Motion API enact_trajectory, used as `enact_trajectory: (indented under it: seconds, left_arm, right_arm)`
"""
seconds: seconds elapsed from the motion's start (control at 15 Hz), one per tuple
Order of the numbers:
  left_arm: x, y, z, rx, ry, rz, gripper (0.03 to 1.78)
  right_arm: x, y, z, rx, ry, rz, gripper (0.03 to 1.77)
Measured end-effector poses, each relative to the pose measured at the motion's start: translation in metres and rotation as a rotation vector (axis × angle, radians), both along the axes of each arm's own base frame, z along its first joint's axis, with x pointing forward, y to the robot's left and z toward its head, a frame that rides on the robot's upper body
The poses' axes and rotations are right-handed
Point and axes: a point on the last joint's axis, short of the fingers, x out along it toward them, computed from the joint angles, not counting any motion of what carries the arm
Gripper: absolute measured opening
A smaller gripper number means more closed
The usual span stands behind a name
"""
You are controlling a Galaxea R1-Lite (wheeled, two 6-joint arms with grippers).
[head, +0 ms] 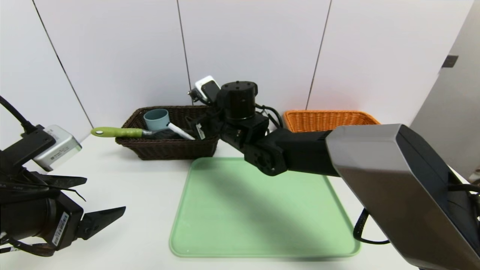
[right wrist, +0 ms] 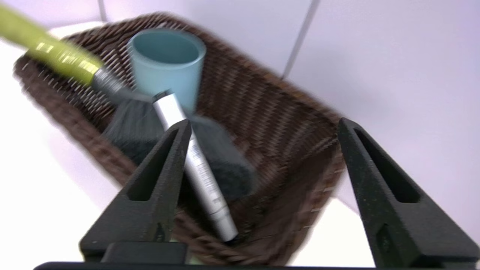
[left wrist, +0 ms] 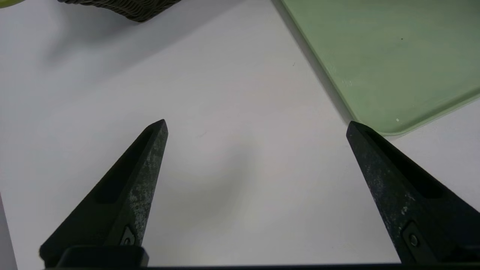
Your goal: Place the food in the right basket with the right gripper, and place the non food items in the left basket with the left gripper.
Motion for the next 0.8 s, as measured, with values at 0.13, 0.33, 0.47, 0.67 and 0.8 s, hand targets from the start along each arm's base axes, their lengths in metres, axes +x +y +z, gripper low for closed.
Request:
enact_trajectory:
  seconds: [0.13, 0.33, 0.47, 0.67, 0.8]
  left_arm:
    - [-0.001, 0.004, 0.003, 0.0, -0.016, 0.029, 1.69]
    - [-0.006, 0.011, 0.012, -0.014, -0.064, 0.072, 1.69]
    - [-0.012, 0.017, 0.023, -0.025, -0.116, 0.108, 1.69]
    - [-0.026, 0.026, 0.033, -0.029, -0.17, 0.162, 1.69]
    - [-0.039, 0.031, 0.036, -0.023, -0.203, 0.202, 1.69]
  right_arm:
    - [0.003, -0.015, 0.018, 0.02, -0.014, -0.03, 1.44]
    - [0.004, -0.041, 0.043, 0.036, 0.034, -0.114, 1.53]
    - [-0.001, -0.059, 0.059, 0.051, 0.112, -0.148, 1.57]
    - [-0.016, -0.088, 0.08, 0.077, 0.28, -0.198, 1.61]
    - [-0.035, -0.106, 0.093, 0.081, 0.395, -0.235, 1.64]
